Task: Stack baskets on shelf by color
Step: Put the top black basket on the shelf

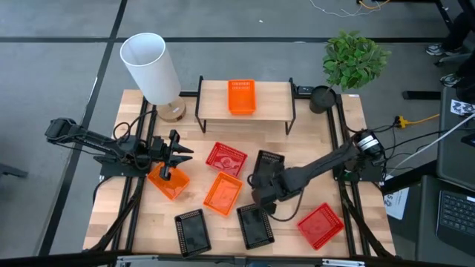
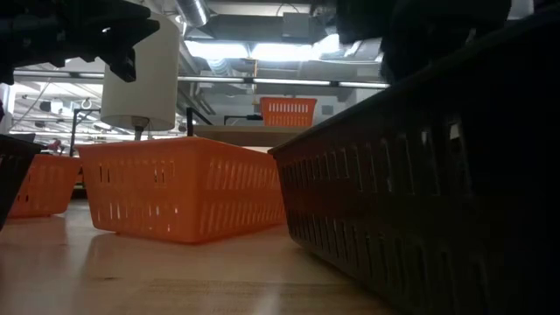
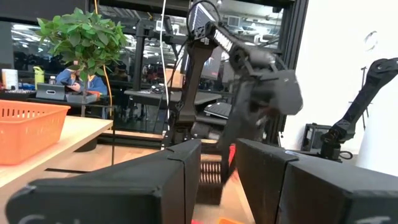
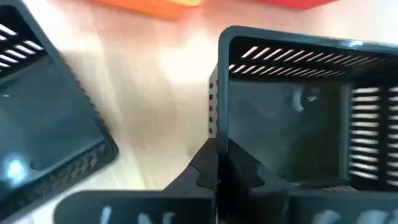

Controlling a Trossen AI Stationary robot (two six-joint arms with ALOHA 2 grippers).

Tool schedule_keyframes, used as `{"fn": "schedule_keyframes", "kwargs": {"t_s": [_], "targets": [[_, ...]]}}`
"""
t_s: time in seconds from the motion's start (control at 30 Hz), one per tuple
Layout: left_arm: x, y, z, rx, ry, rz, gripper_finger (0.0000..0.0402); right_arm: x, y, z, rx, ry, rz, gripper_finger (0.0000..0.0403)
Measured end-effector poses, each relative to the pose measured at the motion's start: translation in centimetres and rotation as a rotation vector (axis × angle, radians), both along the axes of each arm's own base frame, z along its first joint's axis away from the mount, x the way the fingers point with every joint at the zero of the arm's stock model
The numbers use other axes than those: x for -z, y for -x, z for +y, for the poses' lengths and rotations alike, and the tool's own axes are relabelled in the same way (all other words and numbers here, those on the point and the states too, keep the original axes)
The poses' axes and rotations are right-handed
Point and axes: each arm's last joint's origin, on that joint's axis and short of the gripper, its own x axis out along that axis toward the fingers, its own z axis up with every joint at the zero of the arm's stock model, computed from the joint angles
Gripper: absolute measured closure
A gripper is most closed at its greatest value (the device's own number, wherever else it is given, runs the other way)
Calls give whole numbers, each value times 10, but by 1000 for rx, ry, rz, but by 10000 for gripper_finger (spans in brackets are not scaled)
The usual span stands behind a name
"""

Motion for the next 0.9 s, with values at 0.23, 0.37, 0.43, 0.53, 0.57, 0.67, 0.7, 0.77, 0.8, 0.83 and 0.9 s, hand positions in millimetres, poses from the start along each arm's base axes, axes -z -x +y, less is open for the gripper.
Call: {"fn": "schedule_keyframes", "kwargs": {"t_s": [0.23, 0.37, 0.43, 0.53, 0.57, 0.67, 0.7, 0.77, 0.8, 0.83, 0.9], "targets": [[0, 0, 0, 0, 0, 0, 308, -35, 14, 12, 100, 228, -42, 401], [0, 0, 0, 0, 0, 0, 308, -46, 15, 12, 103, 289, -67, 401], [0, 0, 0, 0, 0, 0, 308, -52, 13, 10, 83, 336, -87, 401], [0, 0, 0, 0, 0, 0, 308, -60, 10, 8, 52, 415, -122, 402], [0, 0, 0, 0, 0, 0, 308, -63, 9, 6, 41, 442, -127, 402], [0, 0, 0, 0, 0, 0, 308, -66, 6, 1, 16, 495, -129, 402], [0, 0, 0, -1, 0, 0, 308, -66, 6, 0, 4, 505, -118, 402], [0, 0, 0, 0, 0, 0, 308, -66, 5, -5, -15, 521, -94, 402], [0, 0, 0, -1, 0, 0, 308, -66, 4, -7, -28, 533, -79, 402], [0, 0, 0, -1, 0, 0, 308, -66, 3, -10, -34, 541, -66, 402], [0, 0, 0, -1, 0, 0, 308, -67, 1, -18, -63, 576, -31, 402]]}}
